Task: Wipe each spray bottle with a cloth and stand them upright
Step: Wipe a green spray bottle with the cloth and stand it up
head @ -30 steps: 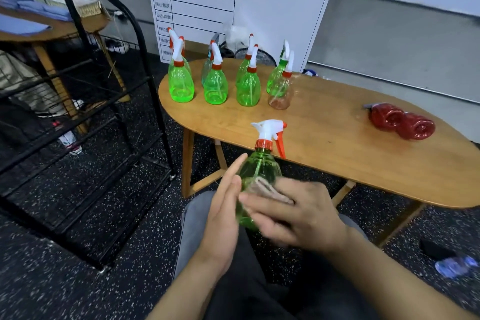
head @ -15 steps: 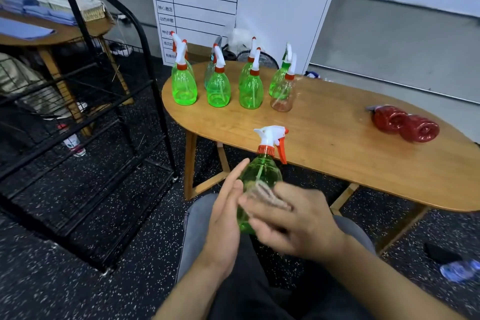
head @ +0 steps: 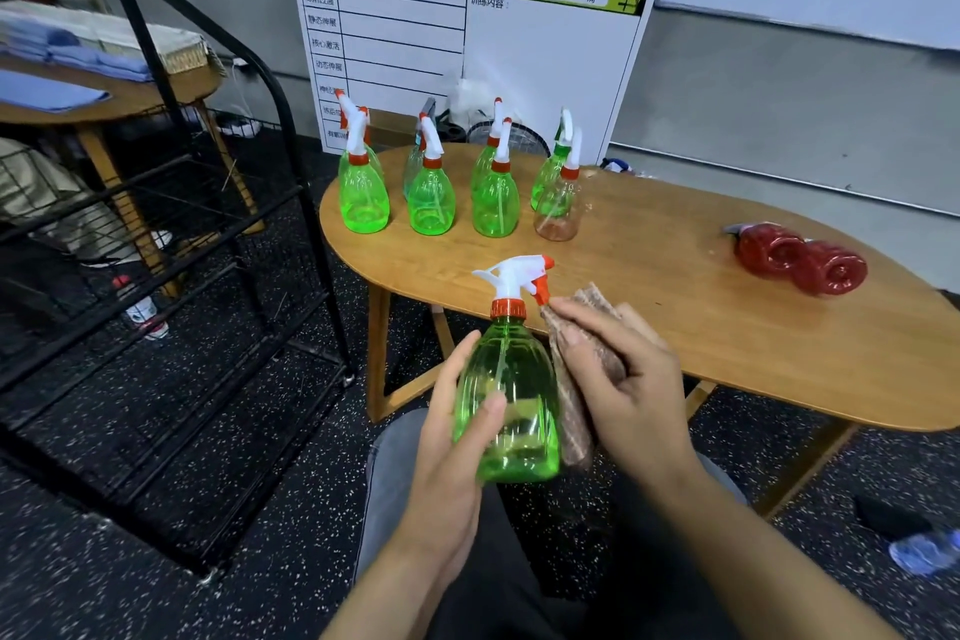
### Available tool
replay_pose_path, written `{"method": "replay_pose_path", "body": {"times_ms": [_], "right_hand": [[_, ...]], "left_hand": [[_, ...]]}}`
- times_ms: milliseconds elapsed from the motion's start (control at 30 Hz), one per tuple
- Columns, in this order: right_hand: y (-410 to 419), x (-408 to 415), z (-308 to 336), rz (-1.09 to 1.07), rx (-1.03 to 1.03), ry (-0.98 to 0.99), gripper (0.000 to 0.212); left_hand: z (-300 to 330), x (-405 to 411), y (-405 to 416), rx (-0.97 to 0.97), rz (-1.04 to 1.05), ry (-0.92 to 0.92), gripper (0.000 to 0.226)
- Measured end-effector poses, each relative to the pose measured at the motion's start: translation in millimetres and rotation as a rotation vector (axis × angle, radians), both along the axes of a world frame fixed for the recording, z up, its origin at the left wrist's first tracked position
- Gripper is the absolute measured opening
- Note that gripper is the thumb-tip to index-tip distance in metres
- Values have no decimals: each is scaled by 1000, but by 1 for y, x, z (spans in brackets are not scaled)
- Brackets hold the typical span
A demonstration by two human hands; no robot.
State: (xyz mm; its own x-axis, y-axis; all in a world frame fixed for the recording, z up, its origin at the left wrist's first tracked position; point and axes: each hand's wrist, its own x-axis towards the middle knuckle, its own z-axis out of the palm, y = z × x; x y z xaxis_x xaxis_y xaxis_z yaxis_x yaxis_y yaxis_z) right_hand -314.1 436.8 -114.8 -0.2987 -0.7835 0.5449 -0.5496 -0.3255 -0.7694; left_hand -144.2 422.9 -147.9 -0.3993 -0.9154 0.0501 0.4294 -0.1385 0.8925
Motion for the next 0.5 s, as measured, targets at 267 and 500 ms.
{"method": "replay_pose_path", "body": {"times_ms": [267,500], "right_hand": [[-7,2,11,-61,5,49,31],[0,14,-8,5,19,252,32]], "left_hand": [[-3,-3,2,-39,-38,-49,50],[-8,-2,-2,-58,46,-86,43]]}}
